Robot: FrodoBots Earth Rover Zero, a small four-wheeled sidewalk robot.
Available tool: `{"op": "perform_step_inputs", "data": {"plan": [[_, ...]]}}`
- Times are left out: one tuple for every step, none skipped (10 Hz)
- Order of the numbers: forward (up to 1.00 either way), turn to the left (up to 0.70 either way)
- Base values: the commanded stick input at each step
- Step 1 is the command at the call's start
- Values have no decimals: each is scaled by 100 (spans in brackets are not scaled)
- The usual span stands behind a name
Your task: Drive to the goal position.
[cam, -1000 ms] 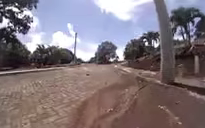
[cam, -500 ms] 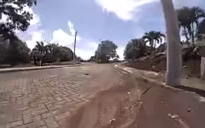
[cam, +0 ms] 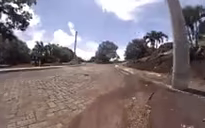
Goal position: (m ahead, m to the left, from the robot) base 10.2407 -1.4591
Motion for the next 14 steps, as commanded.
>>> {"op": "perform_step_inputs", "data": {"plan": [[50, 0], [50, 0], [50, 0], [50, 0], [50, 0], [50, 0], [50, 0], [50, 0], [50, 0], [50, 0], [50, 0], [50, 0], [50, 0], [50, 0]]}}
